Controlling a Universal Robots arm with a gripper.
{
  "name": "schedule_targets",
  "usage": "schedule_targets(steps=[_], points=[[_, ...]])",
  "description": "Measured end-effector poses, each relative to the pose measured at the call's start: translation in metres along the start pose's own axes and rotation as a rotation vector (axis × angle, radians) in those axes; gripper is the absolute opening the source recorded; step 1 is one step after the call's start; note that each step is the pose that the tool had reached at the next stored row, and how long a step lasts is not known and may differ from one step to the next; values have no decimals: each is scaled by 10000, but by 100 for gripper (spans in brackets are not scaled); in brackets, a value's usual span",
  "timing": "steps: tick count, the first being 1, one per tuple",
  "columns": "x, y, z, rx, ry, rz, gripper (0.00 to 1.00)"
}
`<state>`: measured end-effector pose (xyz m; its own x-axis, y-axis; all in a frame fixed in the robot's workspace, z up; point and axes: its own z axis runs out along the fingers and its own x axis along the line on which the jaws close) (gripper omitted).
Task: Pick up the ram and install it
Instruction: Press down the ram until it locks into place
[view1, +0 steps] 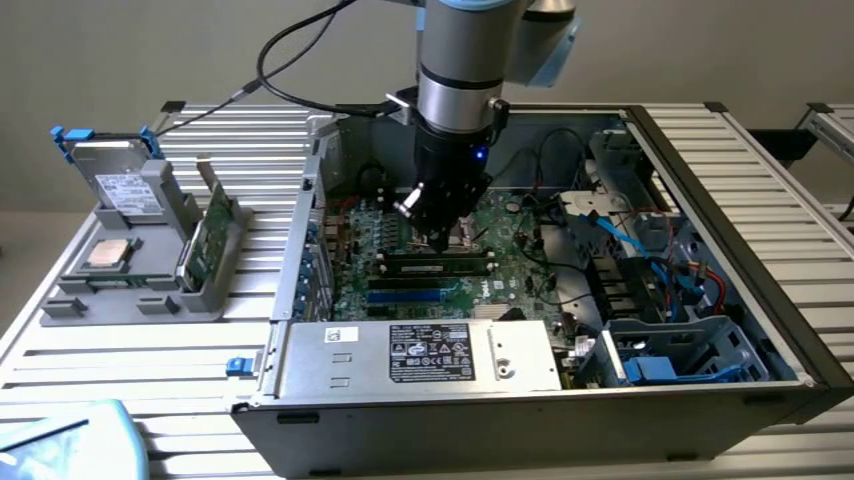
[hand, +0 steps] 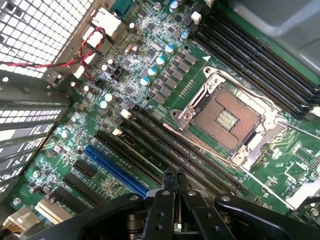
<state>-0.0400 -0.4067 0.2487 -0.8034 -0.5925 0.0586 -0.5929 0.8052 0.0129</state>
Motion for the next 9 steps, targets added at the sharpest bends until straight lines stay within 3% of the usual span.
schedule_targets(steps=[4, 9], points=[[26, -31, -59, -2, 0, 37, 11], [27, -31, -71, -36, -12, 634, 11]])
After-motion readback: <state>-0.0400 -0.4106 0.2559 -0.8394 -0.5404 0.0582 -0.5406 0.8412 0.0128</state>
